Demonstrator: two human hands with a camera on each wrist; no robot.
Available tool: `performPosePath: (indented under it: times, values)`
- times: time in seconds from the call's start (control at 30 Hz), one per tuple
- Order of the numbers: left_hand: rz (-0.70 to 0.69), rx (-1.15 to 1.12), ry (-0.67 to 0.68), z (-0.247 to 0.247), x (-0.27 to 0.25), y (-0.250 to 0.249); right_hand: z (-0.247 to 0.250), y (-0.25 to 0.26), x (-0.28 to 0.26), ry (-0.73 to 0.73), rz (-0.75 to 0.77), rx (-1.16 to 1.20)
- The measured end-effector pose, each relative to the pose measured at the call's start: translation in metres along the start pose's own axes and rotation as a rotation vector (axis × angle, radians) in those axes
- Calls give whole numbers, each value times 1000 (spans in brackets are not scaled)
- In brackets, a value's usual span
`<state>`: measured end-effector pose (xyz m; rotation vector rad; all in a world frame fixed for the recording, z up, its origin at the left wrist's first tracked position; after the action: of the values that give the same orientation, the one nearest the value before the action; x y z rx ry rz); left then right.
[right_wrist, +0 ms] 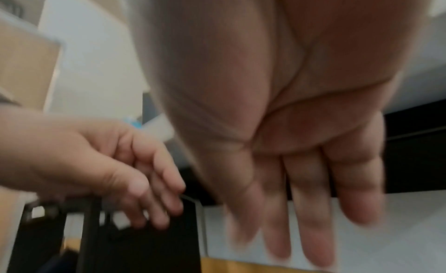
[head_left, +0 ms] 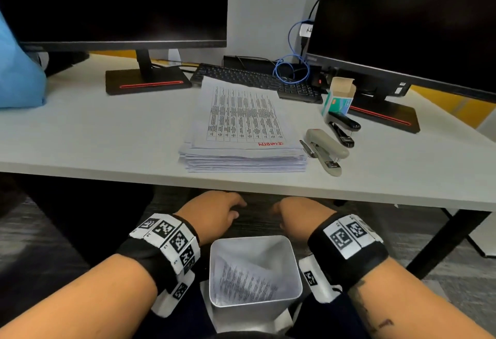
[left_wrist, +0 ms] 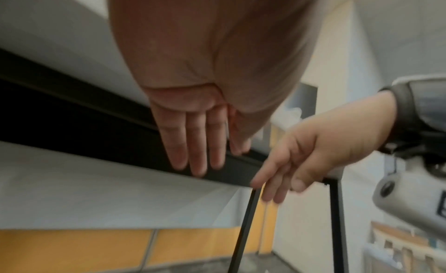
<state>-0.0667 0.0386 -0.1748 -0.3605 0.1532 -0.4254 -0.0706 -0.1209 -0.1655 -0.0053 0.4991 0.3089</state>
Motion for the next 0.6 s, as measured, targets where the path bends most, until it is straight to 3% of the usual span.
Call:
performPosePath:
  times: [0.17,0.27,0.33,0.43,0.53,0.6]
  values:
    - [-94,-107,69,45,-8,-43,31,17,-30,-10,213,237]
    - [-88,-294,-108,87,-12,-57,67,17,-50,-59,249,522]
    - [-67,-264,-300,115,-11,-55,94,6,-57,-165,223,678]
    - [-8,-105,-437,136,-2,-44,131,-19,-60,-461,94,613]
    - [54,40,-361,127,17,-27,151,-39,-49,-679,-57,479]
    - [66,63,-318,120,29,-17,153,-41,-36,-691,-96,384]
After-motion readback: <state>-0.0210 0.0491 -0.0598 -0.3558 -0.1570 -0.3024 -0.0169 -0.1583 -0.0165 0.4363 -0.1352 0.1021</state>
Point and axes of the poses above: each hand's wrist, its own x-axis towards the middle knuckle, its own z-axis out of the back of the hand, y = z × x, the point moved 6 cm from there along x, towards the middle knuckle
